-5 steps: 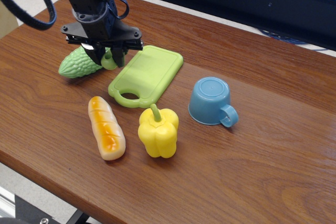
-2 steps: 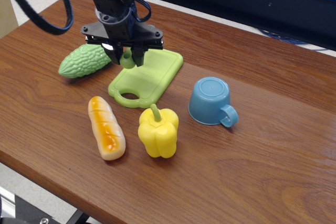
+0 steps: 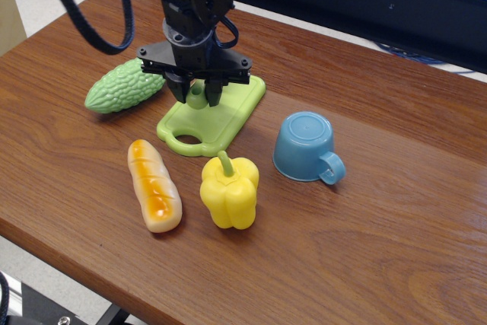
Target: Put spatula on cutting board
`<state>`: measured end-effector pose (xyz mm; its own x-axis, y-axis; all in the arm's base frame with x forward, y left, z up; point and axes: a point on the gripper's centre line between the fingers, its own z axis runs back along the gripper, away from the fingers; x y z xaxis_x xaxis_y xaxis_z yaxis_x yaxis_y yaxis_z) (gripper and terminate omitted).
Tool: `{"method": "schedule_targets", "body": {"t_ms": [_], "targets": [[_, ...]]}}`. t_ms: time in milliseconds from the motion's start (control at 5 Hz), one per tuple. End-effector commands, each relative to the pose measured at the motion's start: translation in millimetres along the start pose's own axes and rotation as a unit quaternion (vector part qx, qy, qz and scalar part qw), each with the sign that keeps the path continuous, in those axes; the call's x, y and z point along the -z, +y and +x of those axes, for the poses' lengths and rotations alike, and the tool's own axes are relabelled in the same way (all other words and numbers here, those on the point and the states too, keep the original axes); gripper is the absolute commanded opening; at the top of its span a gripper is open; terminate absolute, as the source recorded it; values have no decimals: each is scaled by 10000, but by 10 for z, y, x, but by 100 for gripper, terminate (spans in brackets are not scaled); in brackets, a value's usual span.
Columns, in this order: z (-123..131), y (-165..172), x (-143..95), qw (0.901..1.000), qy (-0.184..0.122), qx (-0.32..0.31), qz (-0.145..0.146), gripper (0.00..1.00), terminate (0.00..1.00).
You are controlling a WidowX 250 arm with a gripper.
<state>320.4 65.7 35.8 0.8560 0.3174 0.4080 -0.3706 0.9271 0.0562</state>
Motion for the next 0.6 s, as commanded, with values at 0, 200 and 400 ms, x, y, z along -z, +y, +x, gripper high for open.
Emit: {"method": "schedule_targets", "body": {"t_ms": [0, 200, 400], "targets": [[92, -8, -74, 9997, -243, 46, 8, 100, 0], [80, -12, -87, 9998, -145, 82, -56, 100, 0], [124, 13, -205, 9997, -111, 34, -205, 100, 100]]}}
